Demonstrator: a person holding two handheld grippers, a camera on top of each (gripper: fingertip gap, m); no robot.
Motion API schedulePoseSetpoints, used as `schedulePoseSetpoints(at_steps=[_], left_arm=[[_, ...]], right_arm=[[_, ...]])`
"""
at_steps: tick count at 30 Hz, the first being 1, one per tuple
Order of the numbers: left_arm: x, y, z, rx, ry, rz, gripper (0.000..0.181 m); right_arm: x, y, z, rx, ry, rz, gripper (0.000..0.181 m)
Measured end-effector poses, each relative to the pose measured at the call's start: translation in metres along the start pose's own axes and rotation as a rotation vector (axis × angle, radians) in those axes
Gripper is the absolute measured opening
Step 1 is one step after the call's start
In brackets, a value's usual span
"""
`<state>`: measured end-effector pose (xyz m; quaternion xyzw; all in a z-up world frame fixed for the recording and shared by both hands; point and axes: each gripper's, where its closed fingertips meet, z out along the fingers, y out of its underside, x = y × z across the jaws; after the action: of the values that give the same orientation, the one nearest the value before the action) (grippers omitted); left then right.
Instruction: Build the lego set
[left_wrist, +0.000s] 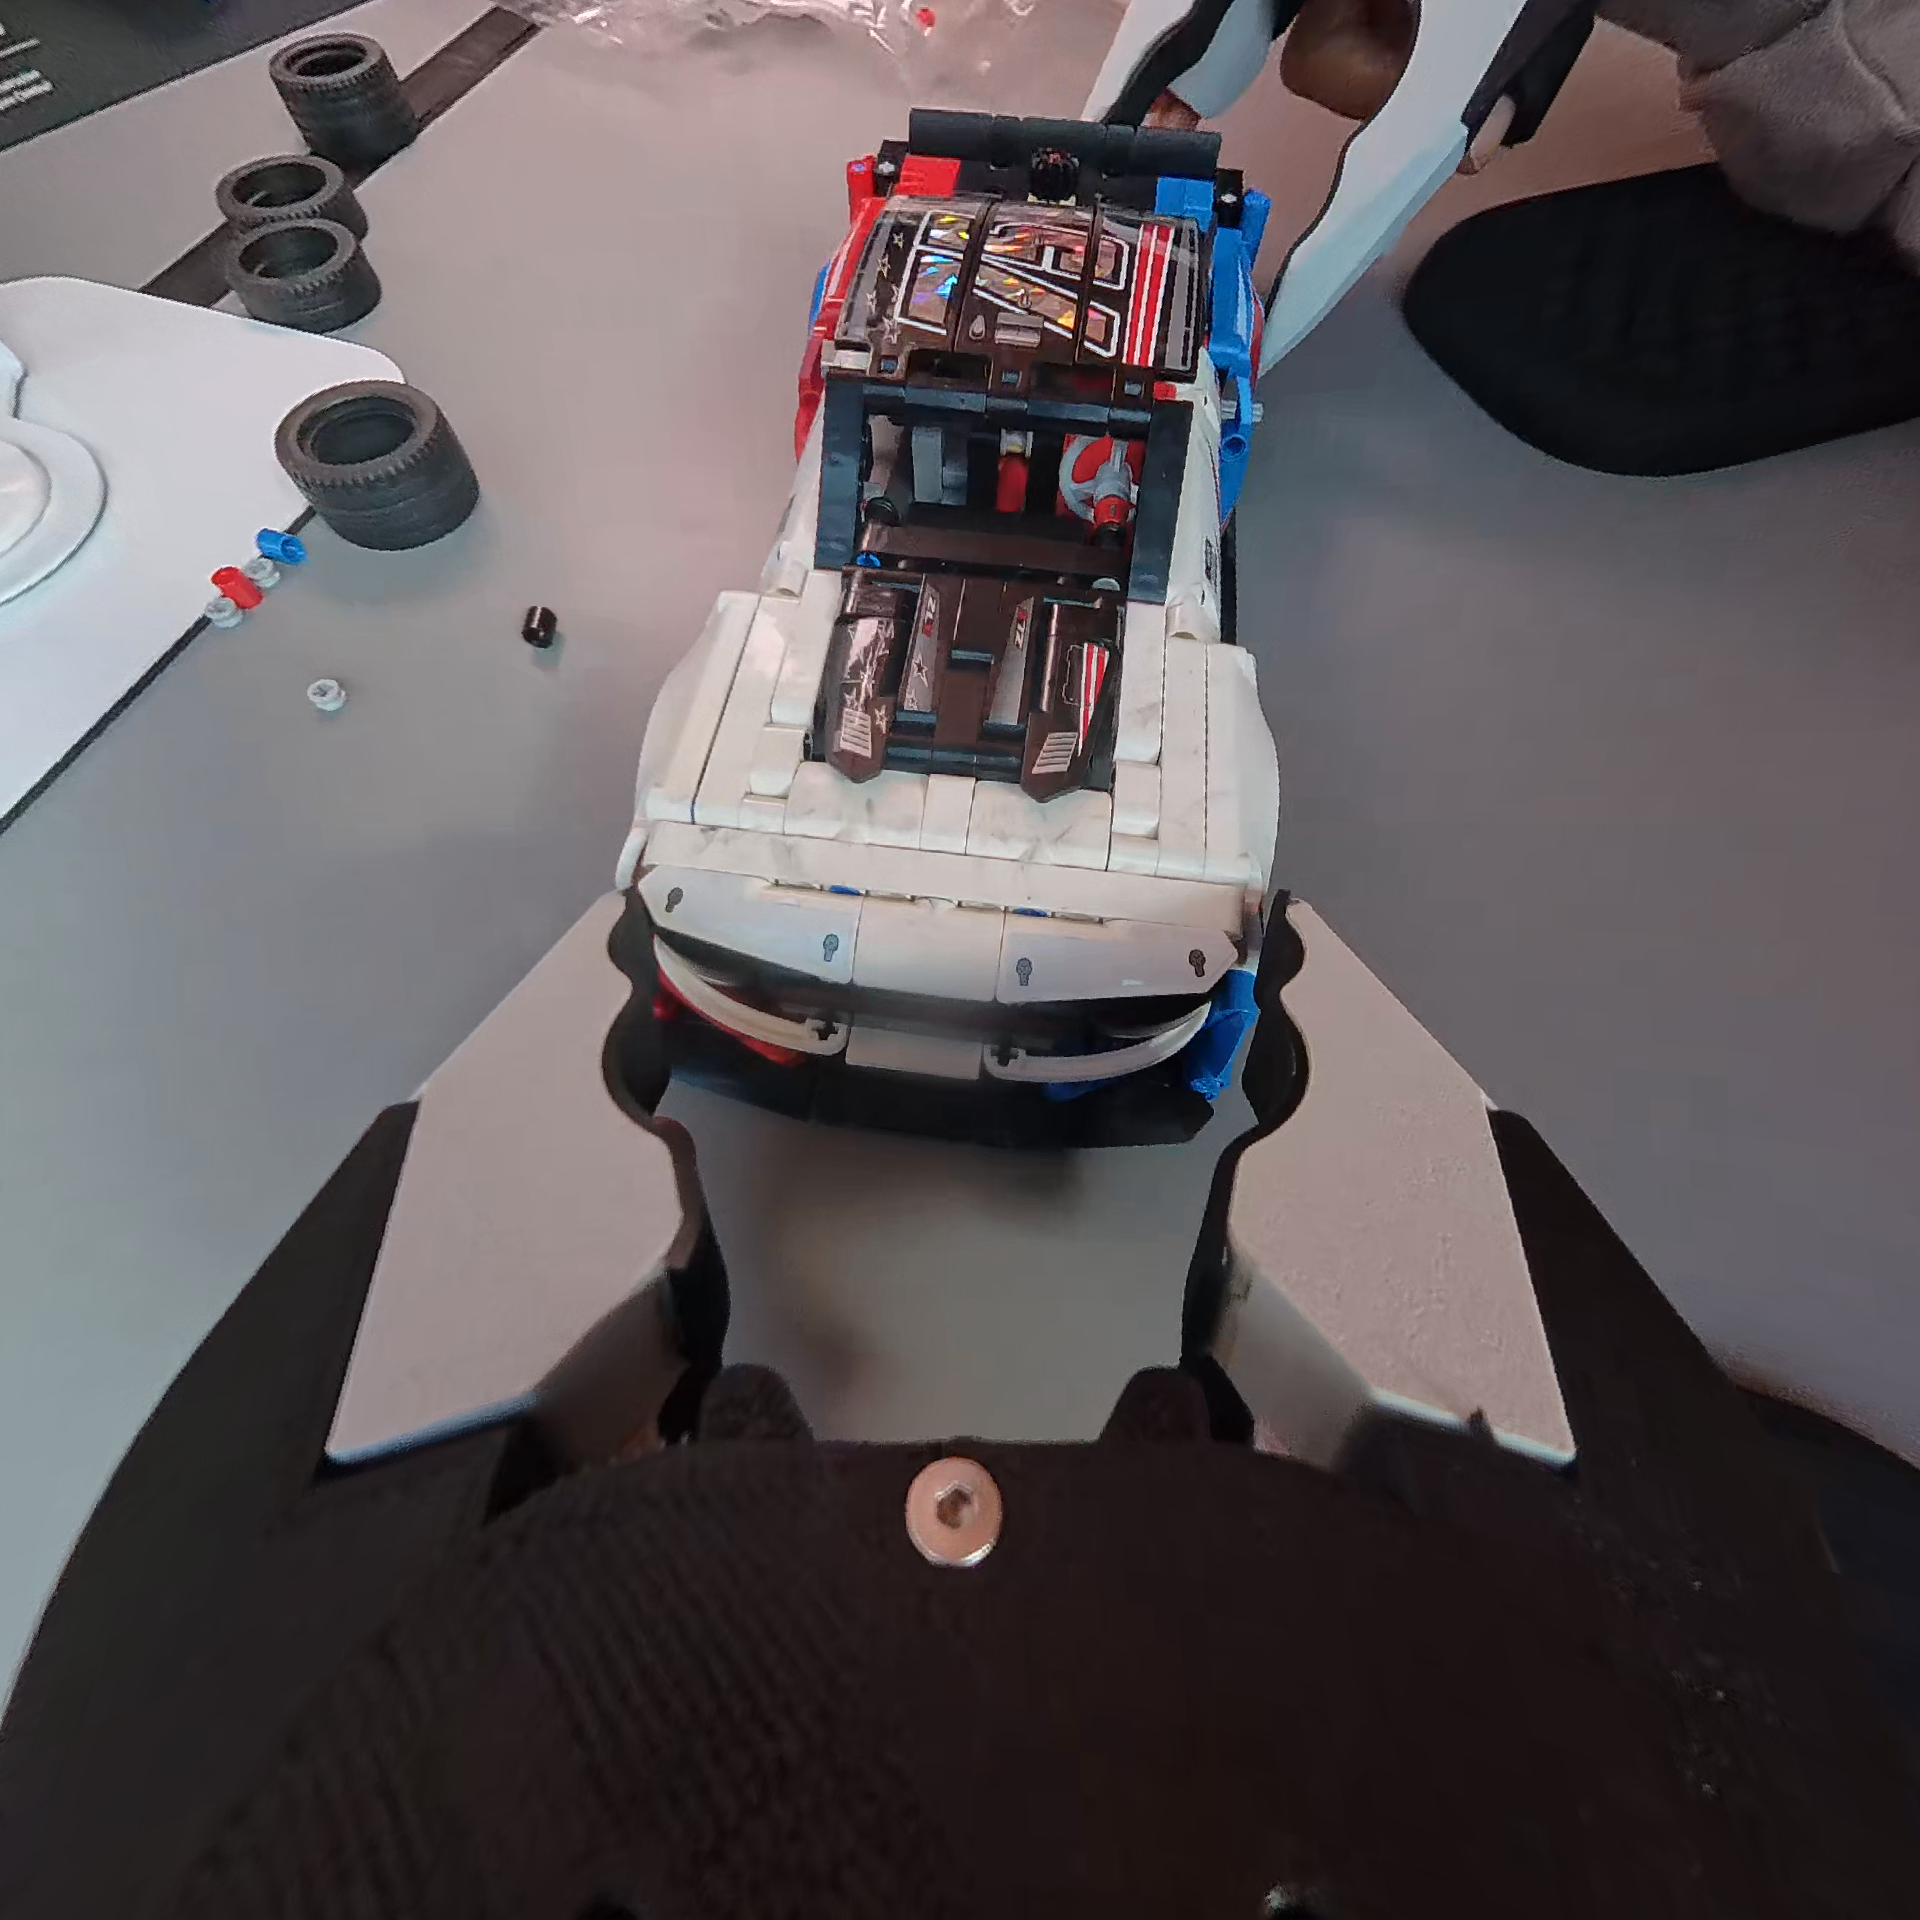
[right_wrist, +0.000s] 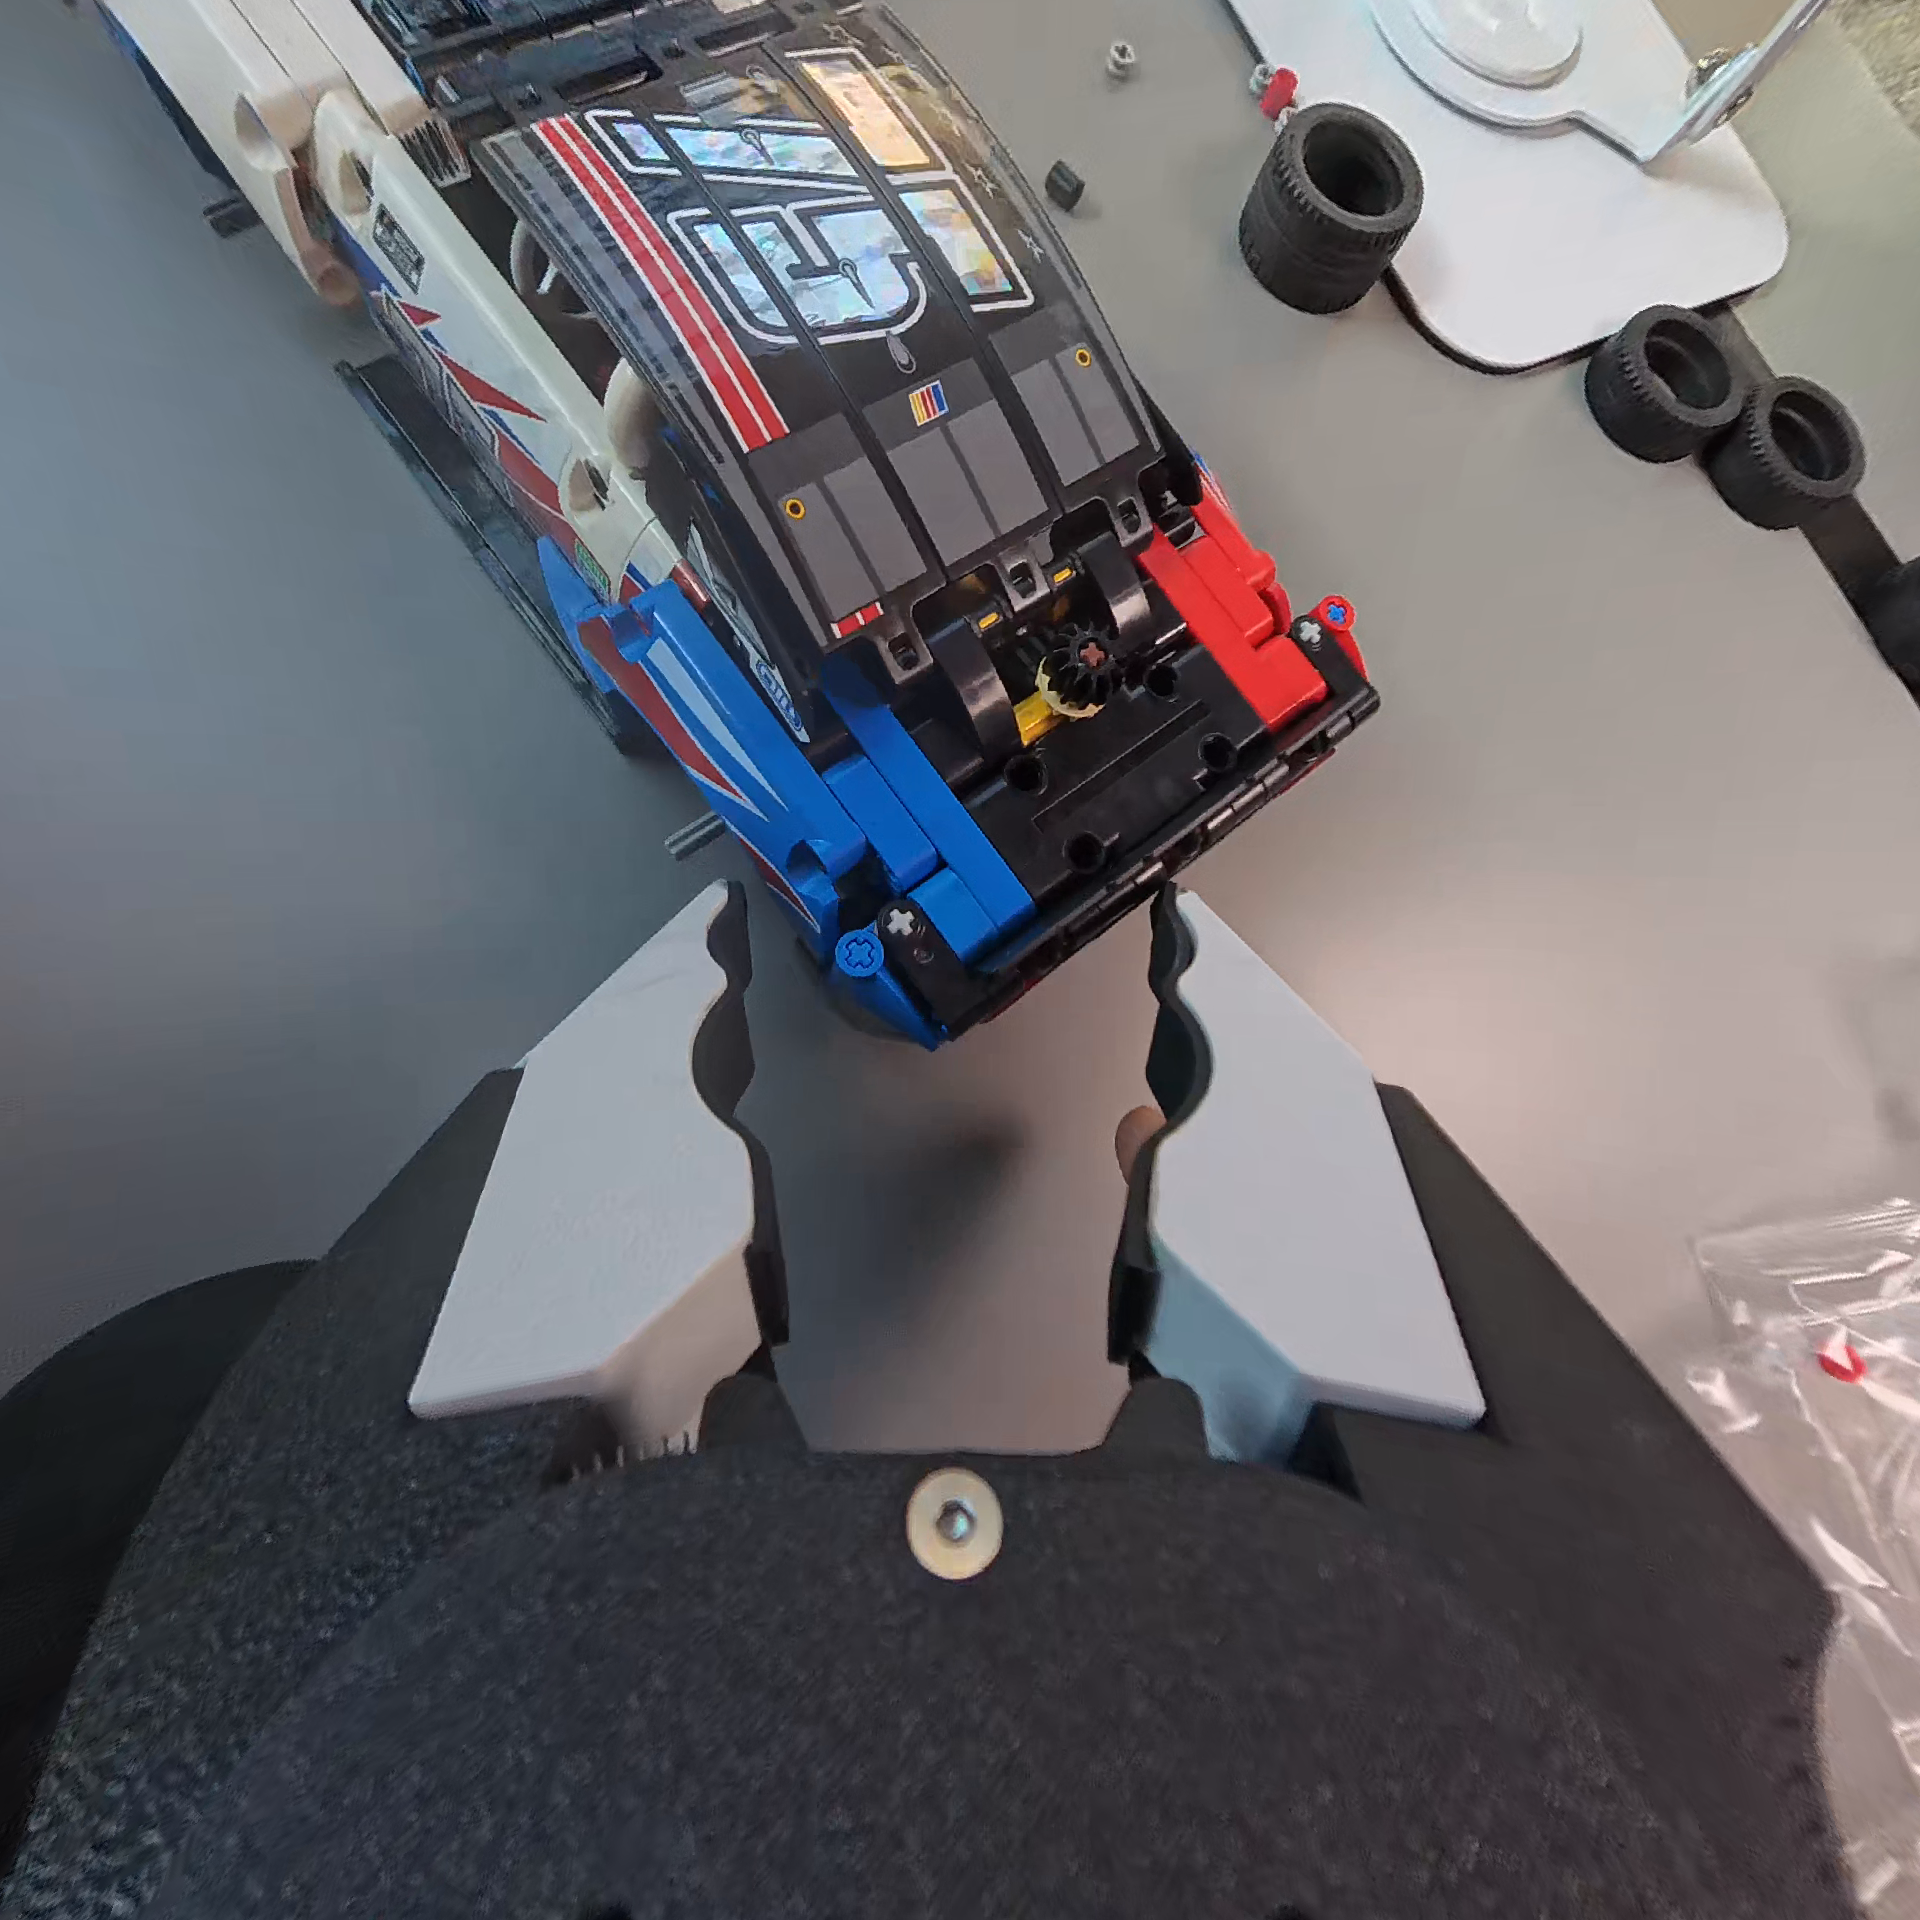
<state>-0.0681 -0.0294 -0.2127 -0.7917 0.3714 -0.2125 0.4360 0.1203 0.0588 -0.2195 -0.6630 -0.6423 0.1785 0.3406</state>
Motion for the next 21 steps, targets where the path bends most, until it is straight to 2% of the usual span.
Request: schedulePoseSetpoints(at_steps=[8, 11, 15, 21], left_arm=[[0.001, 0.000, 0.000, 0.006, 0.004, 0.005, 0.114], [0.000, 0.001, -0.001, 0.003, 0.001, 0.003, 0.114], [0.000, 0.004, -0.005, -0.006, 0.011, 0.009, 0.114], [-0.003, 0.005, -0.007, -0.001, 0.004, 0.008, 0.114]], right_arm=[[-0.001, -0.002, -0.001, 0.141, -0.037, 0.096, 0.071], [-0.003, -0.006, -0.003, 0.190, -0.099, 0.167, 0.074], [-0.008, -0.008, -0.007, 0.220, -0.161, 0.206, 0.069], [-0.005, -0.010, 0.000, 0.221, -0.104, 0.164, 0.071]])
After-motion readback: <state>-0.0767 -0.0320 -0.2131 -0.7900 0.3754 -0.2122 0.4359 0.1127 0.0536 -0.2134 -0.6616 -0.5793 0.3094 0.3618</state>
